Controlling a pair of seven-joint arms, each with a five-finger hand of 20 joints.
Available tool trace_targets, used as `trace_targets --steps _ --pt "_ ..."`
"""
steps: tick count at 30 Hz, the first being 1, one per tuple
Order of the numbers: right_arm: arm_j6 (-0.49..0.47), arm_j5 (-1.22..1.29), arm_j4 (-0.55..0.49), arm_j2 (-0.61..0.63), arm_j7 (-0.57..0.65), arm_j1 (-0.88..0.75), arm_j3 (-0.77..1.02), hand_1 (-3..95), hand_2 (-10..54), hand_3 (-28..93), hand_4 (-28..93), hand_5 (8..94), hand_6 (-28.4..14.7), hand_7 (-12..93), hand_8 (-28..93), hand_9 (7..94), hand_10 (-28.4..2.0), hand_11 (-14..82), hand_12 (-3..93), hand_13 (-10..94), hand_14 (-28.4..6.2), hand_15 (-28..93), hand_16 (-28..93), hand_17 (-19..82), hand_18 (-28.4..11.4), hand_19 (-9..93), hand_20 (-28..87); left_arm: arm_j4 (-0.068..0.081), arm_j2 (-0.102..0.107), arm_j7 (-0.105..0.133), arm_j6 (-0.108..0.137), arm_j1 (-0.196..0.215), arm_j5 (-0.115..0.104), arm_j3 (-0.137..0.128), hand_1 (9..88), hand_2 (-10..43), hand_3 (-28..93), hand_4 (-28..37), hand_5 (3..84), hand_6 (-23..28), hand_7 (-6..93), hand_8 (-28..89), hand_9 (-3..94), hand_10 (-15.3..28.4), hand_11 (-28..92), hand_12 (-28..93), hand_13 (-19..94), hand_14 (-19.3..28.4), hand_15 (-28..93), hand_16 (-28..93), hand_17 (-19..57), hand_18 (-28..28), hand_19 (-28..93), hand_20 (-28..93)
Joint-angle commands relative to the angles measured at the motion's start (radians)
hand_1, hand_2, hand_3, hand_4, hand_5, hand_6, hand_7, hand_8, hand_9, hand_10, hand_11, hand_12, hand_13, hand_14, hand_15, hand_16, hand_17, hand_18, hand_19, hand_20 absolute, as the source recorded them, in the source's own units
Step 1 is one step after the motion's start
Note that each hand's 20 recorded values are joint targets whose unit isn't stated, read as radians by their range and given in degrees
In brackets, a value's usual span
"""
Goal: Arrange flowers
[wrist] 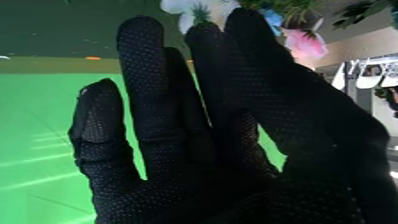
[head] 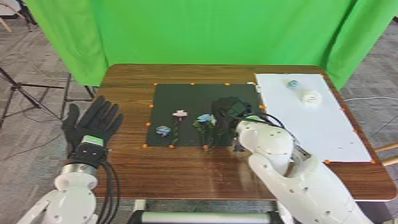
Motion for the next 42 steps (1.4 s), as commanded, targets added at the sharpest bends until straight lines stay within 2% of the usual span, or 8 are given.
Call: trace_targets --steps 1,8,12,23,28,31,35,42 --pt "-0.037 -0.011 -0.016 -0.004 0.002 0.002 0.01 51.2 -9.5 78 -28 67.3 -4.3 21 0 54.9 -15.2 9.9 12.2 59 -10.5 46 31 33 -22.8 86 36 -0.008 -0.008 -0.006 -0.008 0.014 -0.004 -0.006 24.8 16.0 72 -28.3 42.2 7.7 18.5 -11 35.1 14.3 28 9 24 14.3 46 -11 -4.9 13.6 39 10" --pt "-0.072 0.008 -0.035 -0.002 -0.003 -0.006 0.025 52.0 -9.5 74 -28 75.7 -3.8 23 3 56.0 -15.7 9.4 12.1 58 -12.3 48 28 33 -23.0 86 36 -0.007 -0.005 0.0 -0.005 0.014 -0.011 -0.004 24.8 16.1 72 -28.3 42.2 7.7 18.4 -11 35.1 14.3 28 10 24 14.3 45 -11 -5.0 13.6 39 10" --pt "-0.08 0.019 -0.047 -0.002 -0.01 -0.01 0.035 51.5 -9.5 73 -28 76.2 -3.3 25 7 56.2 -15.6 9.4 12.1 58 -12.7 49 25 33 -23.0 86 37 -0.009 0.003 0.011 -0.005 0.018 -0.021 -0.002 24.8 16.1 72 -28.3 42.2 7.8 18.3 -11 35.1 14.3 28 10 24 14.2 45 -11 -4.9 13.6 39 10" --pt "-0.077 0.029 -0.08 0.002 -0.041 -0.027 0.063 50.4 -9.5 70 -28 76.5 -1.6 28 3 55.8 -15.5 9.1 12.2 57 -12.9 50 20 32 -23.0 85 37 -0.011 -0.005 0.011 -0.005 0.025 -0.024 -0.012 24.7 16.2 72 -28.3 42.3 7.7 18.4 -11 35.1 14.3 28 10 24 14.3 45 -11 -4.9 13.6 39 10" --pt "0.075 0.056 -0.068 0.025 0.034 -0.028 0.124 46.7 -9.5 72 -28 68.3 -2.8 30 3 54.7 -15.3 9.3 12.7 57 -13.0 50 20 33 -23.1 85 37 -0.011 -0.007 0.012 -0.018 0.023 -0.014 -0.011 24.8 16.2 72 -28.3 42.3 7.8 18.1 -11 35.1 14.2 27 10 24 14.3 45 -11 -4.8 13.6 38 10" --pt "0.184 0.099 -0.015 0.042 0.112 -0.003 0.178 40.3 -9.4 79 -26 60.9 -3.4 21 -12 54.0 -15.8 9.4 12.8 57 -13.1 51 20 33 -23.0 85 37 -0.011 -0.002 0.018 -0.028 0.024 -0.005 -0.015 24.7 16.2 72 -28.3 42.1 7.8 17.7 -10 35.1 14.3 27 10 24 14.3 44 -10 -4.7 13.5 38 10" --pt "0.323 0.122 0.081 0.08 0.213 0.06 0.223 34.7 -4.9 80 -25 56.3 -4.5 17 -12 52.1 -15.8 9.8 12.8 46 -16.2 49 16 28 -22.4 79 33 -0.012 0.0 0.025 -0.031 0.032 -0.004 -0.015 24.6 16.2 71 -28.3 42.0 7.7 17.3 -10 35.0 14.3 26 10 24 14.2 43 -10 -4.7 13.5 38 10" --pt "0.24 0.159 0.233 0.14 0.288 0.155 0.262 31.8 -5.8 81 -25 47.5 -6.9 14 -11 43.1 -17.3 8.3 12.1 30 -18.8 38 9 19 -21.1 66 25 -0.012 0.007 0.024 -0.034 0.028 0.0 -0.011 24.5 16.2 71 -28.3 41.8 7.6 17.1 -10 34.9 14.2 26 10 24 14.2 43 -10 -4.7 13.5 37 10"
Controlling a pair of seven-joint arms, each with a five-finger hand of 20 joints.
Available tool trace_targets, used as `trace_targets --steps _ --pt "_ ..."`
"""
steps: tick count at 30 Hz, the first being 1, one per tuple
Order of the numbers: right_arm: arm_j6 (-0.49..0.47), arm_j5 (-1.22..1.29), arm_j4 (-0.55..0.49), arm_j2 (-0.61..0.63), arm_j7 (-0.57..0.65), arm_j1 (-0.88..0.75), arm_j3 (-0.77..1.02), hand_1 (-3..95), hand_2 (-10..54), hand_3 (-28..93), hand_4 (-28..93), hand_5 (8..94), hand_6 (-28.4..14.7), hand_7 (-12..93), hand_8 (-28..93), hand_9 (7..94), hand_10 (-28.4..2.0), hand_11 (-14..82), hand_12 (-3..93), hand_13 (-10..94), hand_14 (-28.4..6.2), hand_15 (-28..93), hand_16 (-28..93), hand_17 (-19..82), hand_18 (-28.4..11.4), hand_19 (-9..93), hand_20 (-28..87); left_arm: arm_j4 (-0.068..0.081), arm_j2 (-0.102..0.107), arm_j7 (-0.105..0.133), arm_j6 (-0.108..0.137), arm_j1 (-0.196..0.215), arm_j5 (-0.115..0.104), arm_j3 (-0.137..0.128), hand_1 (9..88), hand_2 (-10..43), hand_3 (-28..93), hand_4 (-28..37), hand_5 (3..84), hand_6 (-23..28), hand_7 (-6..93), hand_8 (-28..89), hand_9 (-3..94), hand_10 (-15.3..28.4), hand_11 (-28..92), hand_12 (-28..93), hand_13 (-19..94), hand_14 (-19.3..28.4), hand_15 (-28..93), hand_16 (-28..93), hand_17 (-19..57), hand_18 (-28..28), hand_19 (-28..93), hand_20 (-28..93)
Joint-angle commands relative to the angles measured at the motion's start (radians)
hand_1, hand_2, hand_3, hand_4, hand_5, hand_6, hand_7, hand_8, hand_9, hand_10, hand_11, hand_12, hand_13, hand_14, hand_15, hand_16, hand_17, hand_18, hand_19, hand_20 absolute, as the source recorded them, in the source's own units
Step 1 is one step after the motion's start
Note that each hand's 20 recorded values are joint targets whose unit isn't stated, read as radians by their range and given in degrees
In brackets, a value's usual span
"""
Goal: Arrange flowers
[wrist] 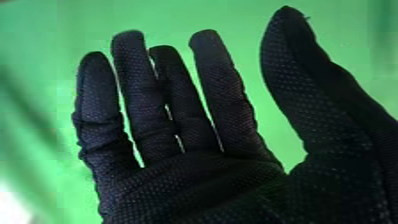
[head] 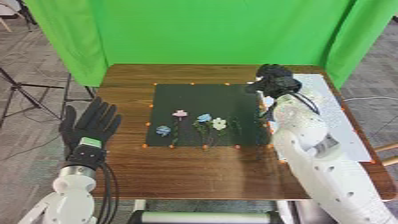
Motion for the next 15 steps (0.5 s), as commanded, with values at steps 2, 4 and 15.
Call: trace_targets --steps 2,4,15 --pt "-0.128 0.02 0.16 0.119 0.074 0.134 0.057 31.3 -6.0 81 -25 44.7 -7.2 14 -11 40.2 -17.9 8.8 12.0 27 -19.2 36 8 18 -20.8 64 22 -0.008 0.008 0.005 -0.016 0.006 0.01 -0.003 24.5 16.2 71 -28.3 41.8 7.6 17.0 -10 34.9 14.2 26 10 24 14.3 43 -9 -4.7 13.5 37 10" --pt "-0.158 0.015 0.188 0.132 0.077 0.138 0.059 30.8 -6.3 81 -25 42.5 -8.1 13 -11 36.9 -18.6 8.3 11.6 24 -19.4 35 7 16 -20.7 63 21 -0.007 0.011 0.005 -0.019 0.006 0.01 -0.003 24.5 16.2 71 -28.3 41.8 7.6 17.0 -10 34.9 14.3 26 10 24 14.2 43 -9 -4.6 13.5 37 10" --pt "-0.347 0.102 0.328 0.138 0.056 0.164 0.071 35.1 -9.3 82 -27 38.6 -8.5 11 -10 30.6 -16.6 8.9 9.5 21 -18.8 32 5 14 -20.5 61 18 -0.017 0.021 0.022 -0.019 0.004 -0.014 0.001 24.5 16.2 71 -28.3 41.8 7.7 16.9 -10 34.9 14.3 26 10 24 14.4 43 -9 -4.6 13.5 37 10"
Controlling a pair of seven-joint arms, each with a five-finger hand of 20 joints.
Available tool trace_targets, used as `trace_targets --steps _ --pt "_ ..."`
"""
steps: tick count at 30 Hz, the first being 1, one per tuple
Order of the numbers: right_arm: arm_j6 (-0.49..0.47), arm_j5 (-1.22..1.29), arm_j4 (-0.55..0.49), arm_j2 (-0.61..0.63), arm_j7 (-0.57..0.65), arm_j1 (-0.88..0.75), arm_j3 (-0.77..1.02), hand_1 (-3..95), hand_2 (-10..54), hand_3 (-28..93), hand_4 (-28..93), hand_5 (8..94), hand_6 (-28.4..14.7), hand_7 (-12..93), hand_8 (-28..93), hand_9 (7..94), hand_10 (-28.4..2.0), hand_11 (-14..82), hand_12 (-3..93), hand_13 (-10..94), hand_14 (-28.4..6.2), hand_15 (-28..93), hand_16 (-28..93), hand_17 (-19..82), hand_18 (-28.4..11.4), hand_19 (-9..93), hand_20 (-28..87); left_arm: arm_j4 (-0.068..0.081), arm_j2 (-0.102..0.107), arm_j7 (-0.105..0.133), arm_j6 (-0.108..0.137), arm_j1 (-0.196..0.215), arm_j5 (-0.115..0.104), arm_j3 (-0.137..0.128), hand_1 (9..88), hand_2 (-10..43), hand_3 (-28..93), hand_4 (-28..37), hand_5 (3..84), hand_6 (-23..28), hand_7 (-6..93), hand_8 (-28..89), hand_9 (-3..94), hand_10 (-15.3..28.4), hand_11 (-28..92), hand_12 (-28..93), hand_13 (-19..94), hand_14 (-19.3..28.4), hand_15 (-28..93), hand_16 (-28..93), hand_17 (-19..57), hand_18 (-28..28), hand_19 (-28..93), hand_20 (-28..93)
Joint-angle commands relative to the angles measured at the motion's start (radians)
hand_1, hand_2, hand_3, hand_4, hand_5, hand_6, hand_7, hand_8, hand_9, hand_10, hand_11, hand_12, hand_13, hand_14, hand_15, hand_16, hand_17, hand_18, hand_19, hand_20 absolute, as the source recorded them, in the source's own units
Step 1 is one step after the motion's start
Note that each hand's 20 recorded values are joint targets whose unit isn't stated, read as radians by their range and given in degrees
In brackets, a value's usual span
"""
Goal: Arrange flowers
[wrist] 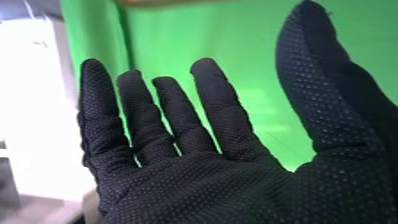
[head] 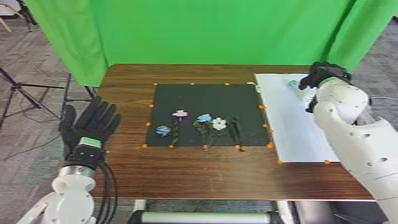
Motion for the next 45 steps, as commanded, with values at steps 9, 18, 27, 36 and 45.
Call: trace_targets --steps 9,18,27,36,45 --pt "0.099 -0.025 0.145 0.011 -0.007 -0.022 -0.044 46.0 -5.5 82 -28 46.4 -4.2 18 -14 45.1 -10.7 14.3 9.0 37 -13.8 38 6 22 -20.5 72 22 -0.013 0.002 0.01 -0.008 0.001 -0.005 0.005 24.6 16.3 71 -28.3 42.1 7.7 17.5 -10 35.4 14.2 26 11 25 14.3 43 -9 -4.7 13.5 37 10" --pt "0.268 -0.089 0.098 0.026 -0.015 -0.066 -0.06 58.3 -5.7 68 -28 75.6 1.5 28 0 83.1 -8.0 8.2 32.5 64 -5.9 37 36 31 -19.1 79 34 -0.01 -0.008 -0.002 0.005 -0.004 -0.004 0.004 24.6 16.5 72 -28.3 42.9 8.0 17.9 -10 36.1 14.2 27 11 26 14.6 44 -9 -4.6 13.6 38 11" --pt "0.249 0.037 -0.225 0.061 -0.071 -0.128 -0.044 56.3 -5.7 73 -28 76.3 0.0 29 7 83.4 -8.1 8.1 33.2 65 -6.4 38 36 32 -19.8 81 37 -0.018 -0.005 0.007 -0.014 0.015 0.004 -0.007 24.7 16.5 72 -28.3 42.5 7.8 18.0 -10 35.8 14.1 26 11 26 14.5 44 -9 -4.6 13.6 38 11" --pt "0.088 0.323 -0.296 -0.051 -0.102 -0.046 -0.122 54.1 -6.1 77 -28 76.4 -0.6 28 9 82.9 -8.7 9.1 32.3 65 -7.3 40 35 33 -20.5 83 37 -0.014 -0.007 0.005 -0.016 0.009 0.004 0.0 24.7 16.3 72 -28.3 42.3 7.8 17.3 -10 35.6 14.1 26 11 25 14.4 43 -9 -4.5 13.5 37 11" --pt "-0.05 0.309 -0.245 -0.158 -0.103 -0.003 -0.217 54.1 -6.4 78 -28 76.2 -1.1 28 9 81.0 -10.1 9.5 31.8 64 -8.0 41 35 33 -20.7 83 37 -0.008 -0.007 0.004 -0.017 -0.004 0.002 0.012 24.8 16.4 71 -28.3 42.2 7.8 17.2 -10 35.5 14.0 25 11 25 14.4 43 -9 -4.5 13.4 37 11"
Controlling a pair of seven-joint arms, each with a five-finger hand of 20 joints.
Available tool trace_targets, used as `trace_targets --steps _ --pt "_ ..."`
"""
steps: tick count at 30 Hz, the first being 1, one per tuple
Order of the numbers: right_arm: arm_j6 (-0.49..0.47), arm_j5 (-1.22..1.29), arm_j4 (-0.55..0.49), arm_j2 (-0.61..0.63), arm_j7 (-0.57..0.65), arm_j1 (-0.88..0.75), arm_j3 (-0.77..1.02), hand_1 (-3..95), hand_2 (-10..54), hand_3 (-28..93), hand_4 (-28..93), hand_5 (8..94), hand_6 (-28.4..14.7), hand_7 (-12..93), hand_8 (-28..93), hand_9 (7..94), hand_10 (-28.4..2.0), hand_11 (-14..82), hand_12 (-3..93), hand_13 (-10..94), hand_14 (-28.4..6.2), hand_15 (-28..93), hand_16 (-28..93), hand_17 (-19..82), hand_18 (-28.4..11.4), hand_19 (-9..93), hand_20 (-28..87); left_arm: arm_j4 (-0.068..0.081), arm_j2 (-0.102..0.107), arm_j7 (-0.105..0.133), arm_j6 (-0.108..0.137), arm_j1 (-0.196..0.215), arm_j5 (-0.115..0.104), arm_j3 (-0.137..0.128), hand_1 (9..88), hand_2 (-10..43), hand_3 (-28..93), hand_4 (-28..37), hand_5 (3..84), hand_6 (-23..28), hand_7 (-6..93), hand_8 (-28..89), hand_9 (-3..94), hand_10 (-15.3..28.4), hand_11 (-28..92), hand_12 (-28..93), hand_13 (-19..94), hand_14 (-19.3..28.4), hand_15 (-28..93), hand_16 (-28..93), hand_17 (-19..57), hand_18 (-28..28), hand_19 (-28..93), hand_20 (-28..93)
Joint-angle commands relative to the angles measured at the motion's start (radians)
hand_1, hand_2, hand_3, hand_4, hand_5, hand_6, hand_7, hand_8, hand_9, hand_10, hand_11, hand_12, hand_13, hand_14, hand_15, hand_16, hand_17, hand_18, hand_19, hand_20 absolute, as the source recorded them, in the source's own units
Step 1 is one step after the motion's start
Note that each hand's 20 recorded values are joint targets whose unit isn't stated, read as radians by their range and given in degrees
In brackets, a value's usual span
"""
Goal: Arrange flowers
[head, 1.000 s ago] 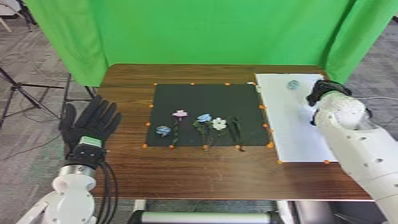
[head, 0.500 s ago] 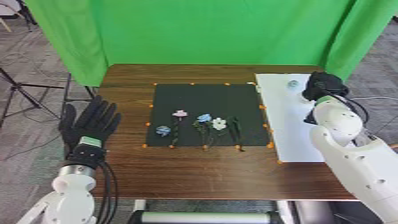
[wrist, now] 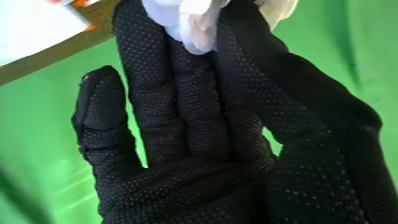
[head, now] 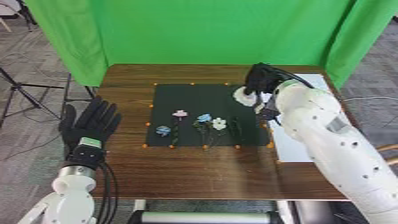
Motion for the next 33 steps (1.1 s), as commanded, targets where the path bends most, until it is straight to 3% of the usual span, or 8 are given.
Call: trace_targets --steps 1,2,7,19,26,33 --pt "-0.117 -0.037 0.019 -0.103 -0.012 0.006 -0.058 54.0 -6.4 78 -28 76.0 -1.2 28 9 80.5 -10.4 9.8 31.5 63 -8.3 41 35 33 -20.8 83 37 -0.002 -0.008 -0.009 -0.01 -0.007 0.004 0.007 24.8 16.4 71 -28.3 42.2 7.8 17.1 -10 35.5 14.0 25 11 25 14.4 42 -9 -4.5 13.5 37 11" --pt "-0.131 -0.051 0.022 -0.106 -0.022 0.008 -0.063 54.0 -6.4 78 -28 76.0 -1.3 28 9 80.0 -10.5 9.9 31.2 63 -8.4 41 34 33 -20.8 83 37 -0.003 -0.004 -0.001 -0.01 -0.005 0.001 0.008 24.8 16.4 71 -28.3 42.2 7.8 17.0 -10 35.5 14.0 25 11 25 14.4 42 -9 -4.5 13.5 37 11" --pt "-0.13 -0.044 0.048 -0.106 -0.041 0.013 -0.087 54.3 -6.4 77 -28 76.0 -1.6 28 9 78.1 -11.1 10.3 29.3 62 -8.8 42 34 32 -21.0 83 36 -0.001 -0.006 -0.008 -0.006 -0.01 0.005 0.004 24.8 16.4 71 -28.3 42.2 7.9 16.8 -10 35.5 14.0 25 11 25 14.4 42 -9 -4.4 13.4 37 11" --pt "-0.099 -0.196 0.091 -0.083 -0.065 -0.002 -0.093 55.0 -6.5 77 -28 75.5 -1.5 29 7 75.0 -11.1 11.0 25.6 60 -8.4 41 33 31 -20.9 82 36 0.0 -0.012 -0.037 0.006 -0.007 0.024 -0.01 24.9 16.6 71 -28.3 42.4 7.9 16.7 -10 35.7 13.9 25 11 26 14.5 42 -8 -4.4 13.4 36 11" --pt "-0.12 -0.229 0.113 -0.091 -0.068 0.0 -0.104 55.1 -6.4 76 -28 75.6 -1.6 29 6 74.7 -11.3 11.4 24.9 60 -8.3 41 33 31 -20.9 82 36 -0.001 -0.013 -0.032 0.003 -0.008 0.023 -0.009 24.8 16.6 71 -28.3 42.4 7.8 17.1 -10 35.8 14.0 25 11 26 14.4 42 -8 -4.4 13.5 37 11" --pt "-0.067 -0.224 0.131 -0.097 -0.041 0.003 -0.104 55.1 -6.4 76 -28 75.6 -1.6 29 6 74.5 -11.4 11.5 24.6 60 -8.4 41 33 31 -21.0 82 36 0.001 -0.01 -0.025 0.002 -0.011 0.017 0.0 24.8 16.6 71 -28.3 42.5 7.8 17.4 -10 35.8 13.9 25 11 26 14.4 43 -9 -4.4 13.5 37 11"
